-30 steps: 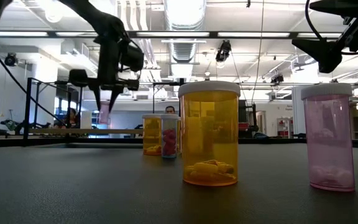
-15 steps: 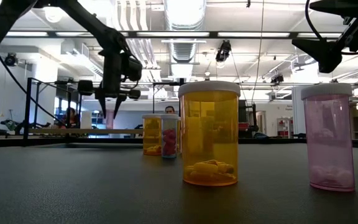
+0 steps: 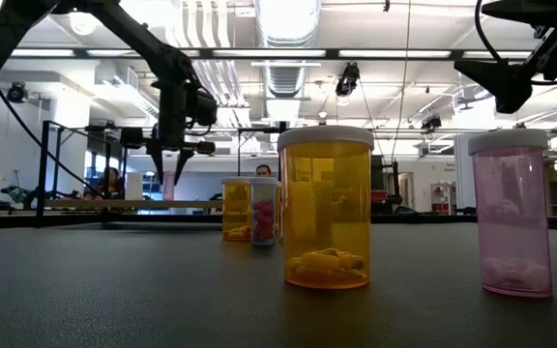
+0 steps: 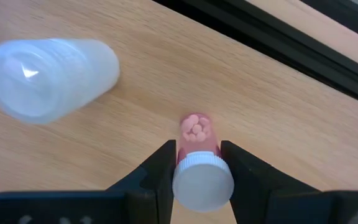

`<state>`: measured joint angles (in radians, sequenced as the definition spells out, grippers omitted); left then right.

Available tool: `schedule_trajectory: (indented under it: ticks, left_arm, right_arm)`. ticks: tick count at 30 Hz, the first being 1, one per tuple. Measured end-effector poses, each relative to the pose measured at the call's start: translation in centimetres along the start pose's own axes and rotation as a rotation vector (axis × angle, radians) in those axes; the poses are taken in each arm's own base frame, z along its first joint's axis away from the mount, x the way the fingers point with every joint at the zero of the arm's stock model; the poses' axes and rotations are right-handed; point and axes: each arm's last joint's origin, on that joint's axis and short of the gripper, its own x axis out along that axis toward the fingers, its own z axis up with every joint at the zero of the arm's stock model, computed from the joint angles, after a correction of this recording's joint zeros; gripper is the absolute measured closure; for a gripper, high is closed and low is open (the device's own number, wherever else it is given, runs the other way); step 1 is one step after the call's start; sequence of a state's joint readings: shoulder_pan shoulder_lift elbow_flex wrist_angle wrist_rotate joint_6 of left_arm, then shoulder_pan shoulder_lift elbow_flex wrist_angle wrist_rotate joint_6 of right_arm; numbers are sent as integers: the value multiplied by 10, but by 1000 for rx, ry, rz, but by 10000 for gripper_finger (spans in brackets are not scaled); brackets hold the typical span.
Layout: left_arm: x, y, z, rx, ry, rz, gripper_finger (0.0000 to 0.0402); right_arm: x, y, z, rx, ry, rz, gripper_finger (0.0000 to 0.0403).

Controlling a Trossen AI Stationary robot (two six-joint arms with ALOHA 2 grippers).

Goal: Pick and place medicine bottles onto shelf by color
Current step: Put the top left pink pill bottle on the shelf

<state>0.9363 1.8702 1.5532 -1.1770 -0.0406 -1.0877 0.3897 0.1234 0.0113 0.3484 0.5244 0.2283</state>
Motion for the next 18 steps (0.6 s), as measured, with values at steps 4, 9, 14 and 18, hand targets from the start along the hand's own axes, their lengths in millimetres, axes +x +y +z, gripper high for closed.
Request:
schedule_trajectory:
  ticks: [4,9,14,18]
  left_arm:
    - [0,1,2,-7,-6,4,300]
    - [1,1,5,-12,-26,1,300]
    - [1,1,5,-14,-27,-2,300]
    - [1,1,5,-13,-27,-2,300]
  right_arm:
    - [0,0,0,0,0,0,19]
    - [0,0,0,0,0,0,19]
    - [0,0,0,0,0,0,19]
    - [0,0,0,0,0,0,19]
